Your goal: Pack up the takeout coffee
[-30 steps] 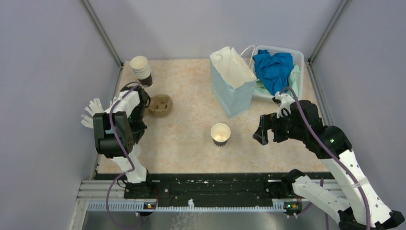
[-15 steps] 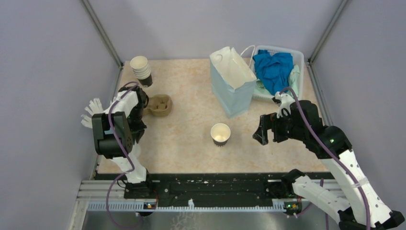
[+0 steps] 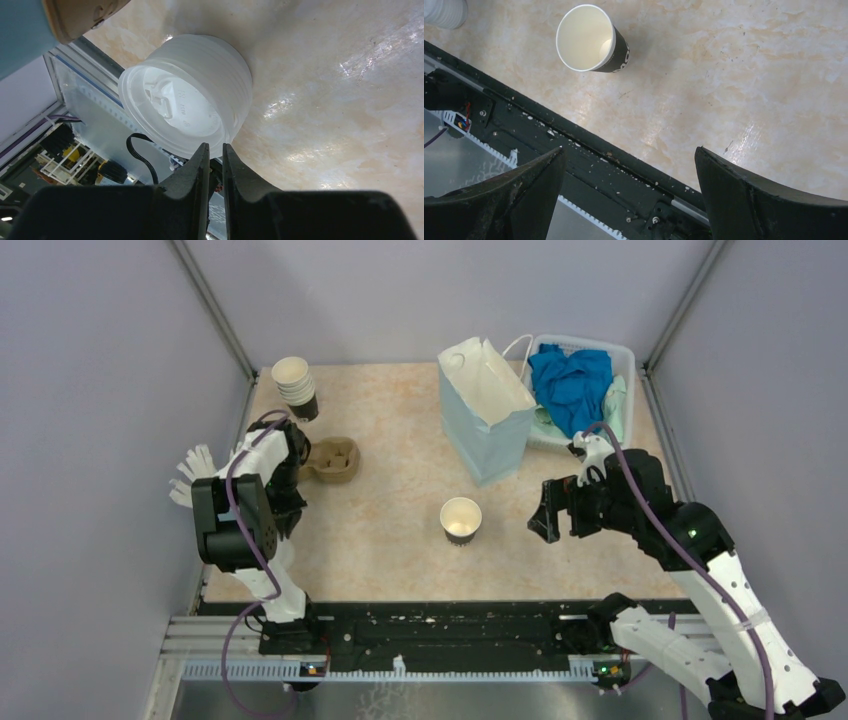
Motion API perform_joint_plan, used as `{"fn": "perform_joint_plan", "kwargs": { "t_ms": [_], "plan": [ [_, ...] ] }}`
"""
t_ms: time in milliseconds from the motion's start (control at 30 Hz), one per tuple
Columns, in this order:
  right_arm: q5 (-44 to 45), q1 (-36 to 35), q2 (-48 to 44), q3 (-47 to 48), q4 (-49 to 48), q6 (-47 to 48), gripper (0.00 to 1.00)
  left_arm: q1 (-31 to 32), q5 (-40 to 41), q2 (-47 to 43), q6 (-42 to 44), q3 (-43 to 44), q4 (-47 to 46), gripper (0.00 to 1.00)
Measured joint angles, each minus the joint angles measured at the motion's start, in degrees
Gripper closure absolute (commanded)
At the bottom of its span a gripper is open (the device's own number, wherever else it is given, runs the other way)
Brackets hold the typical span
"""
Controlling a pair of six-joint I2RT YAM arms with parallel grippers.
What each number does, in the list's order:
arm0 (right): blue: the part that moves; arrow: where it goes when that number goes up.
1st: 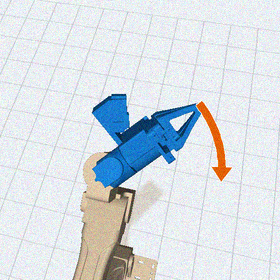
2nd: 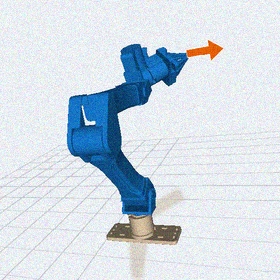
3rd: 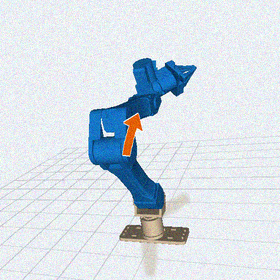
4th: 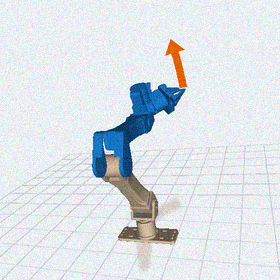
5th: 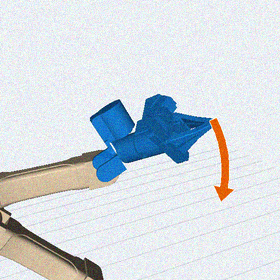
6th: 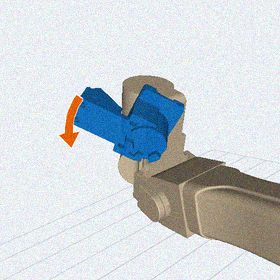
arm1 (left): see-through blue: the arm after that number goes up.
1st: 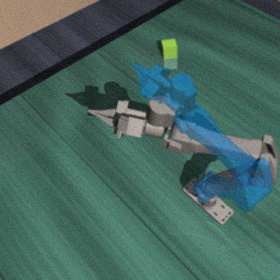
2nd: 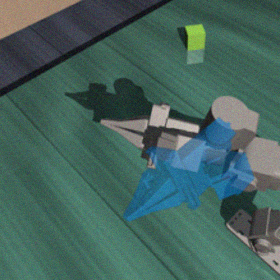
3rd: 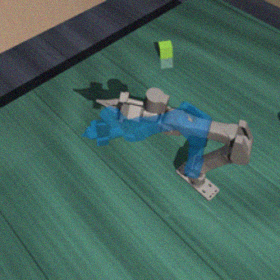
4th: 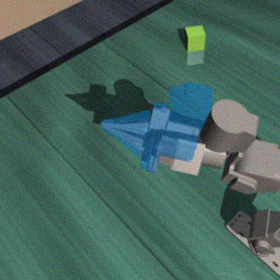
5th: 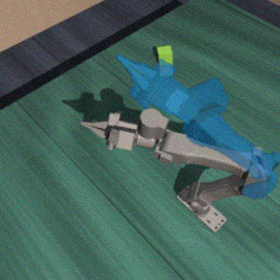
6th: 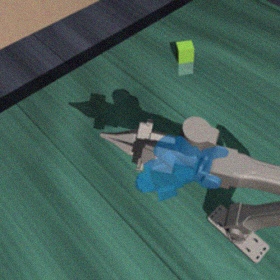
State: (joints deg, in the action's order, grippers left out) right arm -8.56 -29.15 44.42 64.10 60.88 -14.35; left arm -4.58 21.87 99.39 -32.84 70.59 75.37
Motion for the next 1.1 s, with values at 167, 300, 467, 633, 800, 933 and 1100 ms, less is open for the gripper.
{"fn": "perform_joint_plan", "kwargs": {
  "t_ms": [167,300,467,633,800,933,1100],
  "plan": [
    [0.22,0.0,0.02,0.0,0.0,0.26,0.01,0.0,0.0,0.63,0.0,-0.02,-0.15,0.78],
    [0.42,0.0,0.28,0.0,0.0,0.28,0.01,0.0,0.0,1.84,0.0,-0.02,-0.2,0.78],
    [0.57,0.0,0.68,0.0,-0.02,0.28,0.01,0.0,0.02,2.36,0.0,-0.02,-0.17,0.76],
    [0.63,0.0,0.81,0.0,-0.02,0.28,0.01,0.0,0.02,2.45,0.0,-0.02,-0.17,0.75],
    [0.94,-0.07,0.85,0.0,-0.02,0.31,0.01,0.0,0.02,3.39,0.02,-0.02,-0.24,0.8],
    [0.98,-0.11,0.96,0.0,-0.02,0.31,0.01,0.0,0.04,3.87,0.04,0.0,-0.31,0.89],
    [0.98,-0.11,1.14,0.0,-0.02,0.31,0.01,0.0,0.07,3.87,0.11,0.02,-0.33,0.97]
  ]
}}
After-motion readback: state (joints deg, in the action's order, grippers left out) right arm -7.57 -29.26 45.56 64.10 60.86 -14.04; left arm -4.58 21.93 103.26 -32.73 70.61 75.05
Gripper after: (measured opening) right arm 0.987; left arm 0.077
